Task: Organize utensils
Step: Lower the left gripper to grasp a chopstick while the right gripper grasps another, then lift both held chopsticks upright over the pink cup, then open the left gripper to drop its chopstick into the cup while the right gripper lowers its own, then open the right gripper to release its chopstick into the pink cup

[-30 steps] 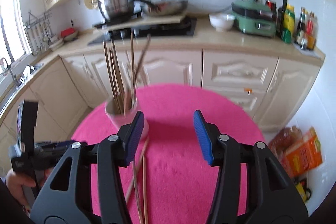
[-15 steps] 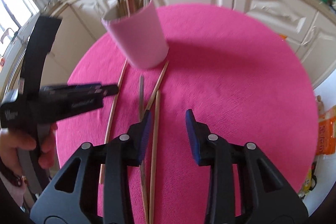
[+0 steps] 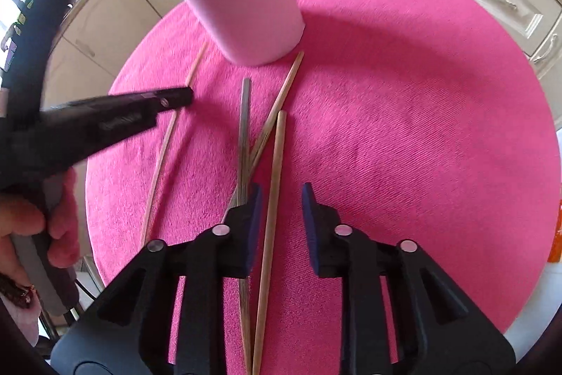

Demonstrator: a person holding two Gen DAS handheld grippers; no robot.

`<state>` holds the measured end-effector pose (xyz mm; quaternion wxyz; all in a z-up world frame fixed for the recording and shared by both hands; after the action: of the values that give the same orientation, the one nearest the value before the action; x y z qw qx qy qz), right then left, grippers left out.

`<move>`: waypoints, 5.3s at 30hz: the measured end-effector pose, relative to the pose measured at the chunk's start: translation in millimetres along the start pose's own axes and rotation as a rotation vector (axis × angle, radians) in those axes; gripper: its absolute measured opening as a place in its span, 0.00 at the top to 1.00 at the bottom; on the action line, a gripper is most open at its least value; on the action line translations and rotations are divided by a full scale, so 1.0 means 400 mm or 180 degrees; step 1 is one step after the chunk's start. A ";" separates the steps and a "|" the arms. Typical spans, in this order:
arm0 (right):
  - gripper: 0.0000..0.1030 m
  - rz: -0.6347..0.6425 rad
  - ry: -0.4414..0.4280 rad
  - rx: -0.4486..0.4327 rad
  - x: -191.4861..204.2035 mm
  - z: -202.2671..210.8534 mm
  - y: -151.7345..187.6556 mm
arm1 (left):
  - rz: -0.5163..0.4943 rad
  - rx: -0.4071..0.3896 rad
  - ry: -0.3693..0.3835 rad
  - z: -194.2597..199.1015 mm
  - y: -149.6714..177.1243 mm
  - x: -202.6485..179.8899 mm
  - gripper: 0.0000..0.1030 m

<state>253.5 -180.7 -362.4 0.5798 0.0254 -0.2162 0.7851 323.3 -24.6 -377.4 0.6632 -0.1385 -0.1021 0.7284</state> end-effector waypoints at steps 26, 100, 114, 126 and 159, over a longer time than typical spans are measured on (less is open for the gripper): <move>0.94 -0.0477 -0.0196 -0.0402 -0.057 0.106 -0.002 | -0.0044 -0.1004 0.0250 0.296 0.024 0.048 0.94; 0.94 0.0330 -0.0452 -0.3244 0.077 0.399 -0.350 | 0.0628 -0.2459 0.0266 0.277 -0.274 0.012 0.94; 0.94 0.0543 -0.0363 -0.3176 0.104 0.388 -0.343 | 0.0401 -0.2219 0.0335 0.265 -0.197 0.000 0.94; 0.94 0.0808 -0.0347 -0.3240 0.131 0.440 -0.309 | 0.0462 -0.2181 0.0391 0.310 -0.182 0.017 0.91; 0.94 0.1124 0.0206 -0.2538 0.179 0.249 -0.250 | 0.0303 -0.1988 -0.0049 0.343 -0.135 0.062 0.80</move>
<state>301.3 -129.5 -220.3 0.4077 -0.2624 -0.4851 0.7278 325.9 10.3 -232.1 0.5530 -0.3346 -0.3193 0.6930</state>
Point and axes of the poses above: each gripper's, at about its wrist camera, not at the fingertips, and z roughly against the way its jaws point, x to its left, y to its underside, the point moved 1 cm from there along -z, roughly the way its jaws point, and after that the axes turned 4 degrees about -y, right-handed, at the moved point
